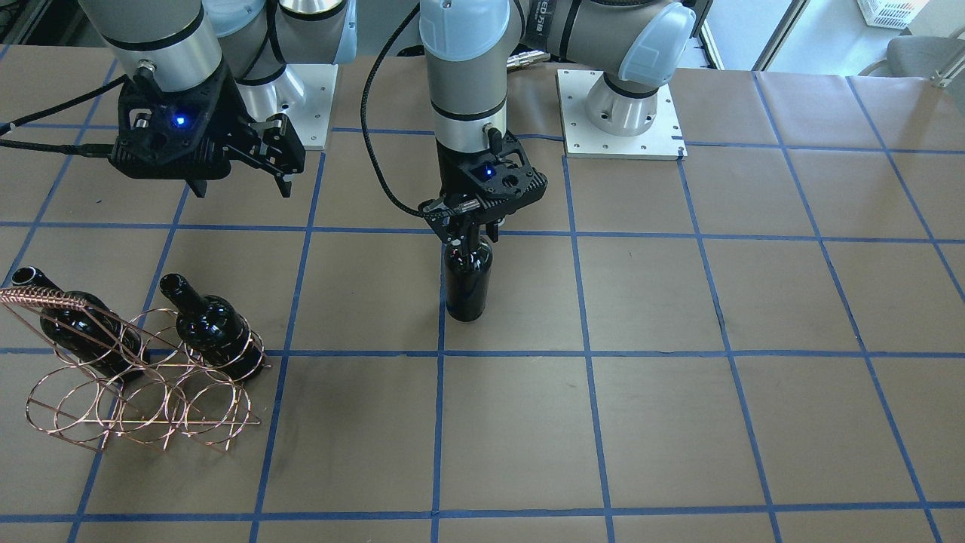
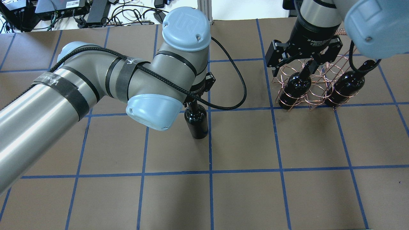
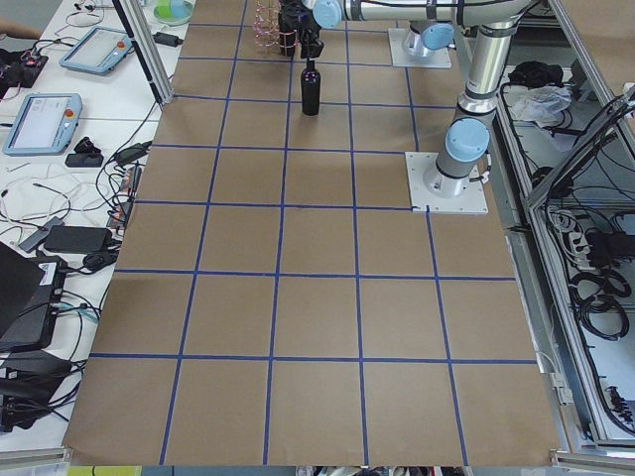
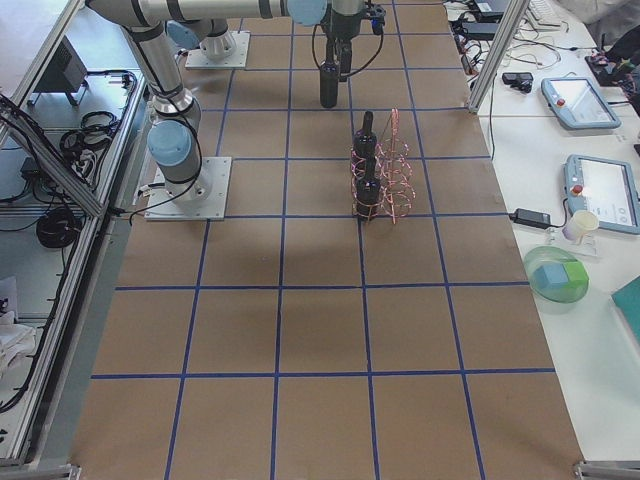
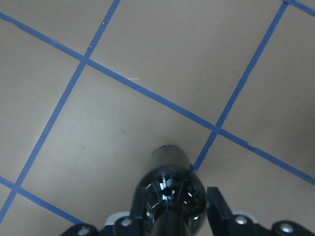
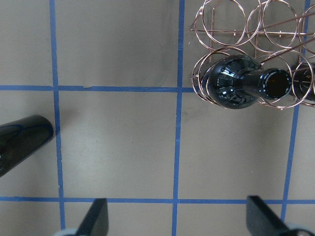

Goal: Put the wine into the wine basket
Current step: 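Set the bottle upright on the table and open the left gripper, then raise the left gripper away while the right gripper moves toward the bottle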

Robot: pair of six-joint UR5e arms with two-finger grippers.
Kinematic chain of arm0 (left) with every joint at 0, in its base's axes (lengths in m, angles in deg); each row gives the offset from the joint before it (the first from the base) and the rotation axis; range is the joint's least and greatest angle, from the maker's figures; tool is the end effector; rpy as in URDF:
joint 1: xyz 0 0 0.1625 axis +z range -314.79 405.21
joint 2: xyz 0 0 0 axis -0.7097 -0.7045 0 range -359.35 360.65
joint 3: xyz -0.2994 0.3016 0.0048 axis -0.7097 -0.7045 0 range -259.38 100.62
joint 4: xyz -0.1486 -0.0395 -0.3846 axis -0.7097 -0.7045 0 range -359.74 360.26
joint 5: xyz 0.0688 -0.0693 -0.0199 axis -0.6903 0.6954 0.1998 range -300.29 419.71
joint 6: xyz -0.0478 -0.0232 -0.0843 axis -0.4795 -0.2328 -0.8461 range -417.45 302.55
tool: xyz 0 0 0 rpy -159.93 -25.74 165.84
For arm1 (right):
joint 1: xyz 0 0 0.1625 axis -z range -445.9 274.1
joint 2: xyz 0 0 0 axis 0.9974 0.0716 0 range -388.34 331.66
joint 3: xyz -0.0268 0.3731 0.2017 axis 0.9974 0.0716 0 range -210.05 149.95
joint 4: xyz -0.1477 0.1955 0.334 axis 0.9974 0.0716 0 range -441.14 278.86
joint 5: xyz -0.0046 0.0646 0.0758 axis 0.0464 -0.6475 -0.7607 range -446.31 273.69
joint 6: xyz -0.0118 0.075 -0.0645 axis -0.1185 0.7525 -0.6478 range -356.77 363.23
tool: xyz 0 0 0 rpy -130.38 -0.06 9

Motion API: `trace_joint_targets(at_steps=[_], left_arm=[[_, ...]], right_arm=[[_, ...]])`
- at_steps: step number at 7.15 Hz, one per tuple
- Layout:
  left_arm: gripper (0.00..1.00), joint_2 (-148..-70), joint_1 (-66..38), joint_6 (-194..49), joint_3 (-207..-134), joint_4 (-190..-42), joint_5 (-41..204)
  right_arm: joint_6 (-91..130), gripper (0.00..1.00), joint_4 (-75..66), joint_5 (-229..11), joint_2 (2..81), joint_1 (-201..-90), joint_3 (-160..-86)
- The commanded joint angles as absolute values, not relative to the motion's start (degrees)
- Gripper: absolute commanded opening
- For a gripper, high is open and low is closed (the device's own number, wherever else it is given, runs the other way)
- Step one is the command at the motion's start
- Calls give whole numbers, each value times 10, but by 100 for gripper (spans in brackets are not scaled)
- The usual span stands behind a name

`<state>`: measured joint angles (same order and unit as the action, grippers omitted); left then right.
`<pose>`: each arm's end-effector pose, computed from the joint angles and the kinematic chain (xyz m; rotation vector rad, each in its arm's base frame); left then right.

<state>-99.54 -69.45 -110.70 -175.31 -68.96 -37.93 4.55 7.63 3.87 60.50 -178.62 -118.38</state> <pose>-0.3424 -0.4582 0.3816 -0.7688 2.9831 -0.2271 0.1566 -0.4924 0.4899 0.0383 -3.1377 -0.0198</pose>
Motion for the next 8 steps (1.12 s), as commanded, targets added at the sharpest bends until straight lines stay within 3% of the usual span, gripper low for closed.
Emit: trace_joint_targets(at_steps=[1,4,6,8], left_arm=[[99,-995,-695,-1106,-1756,-689,-378],[99,-983,-670,-1045,-1734,-689,-372],[99,-970,-601,-898,-1654,-793,-310],[100,-951,-525,-732,-1624,-852,-286]], right_arm=[[45,100,76,39,604,-1786,-1184],[51,100,76,35,606,-1788,-1186],[57,100,80,38,612,-1786,-1185],[75,100,98,26,626,-1789,-1185]])
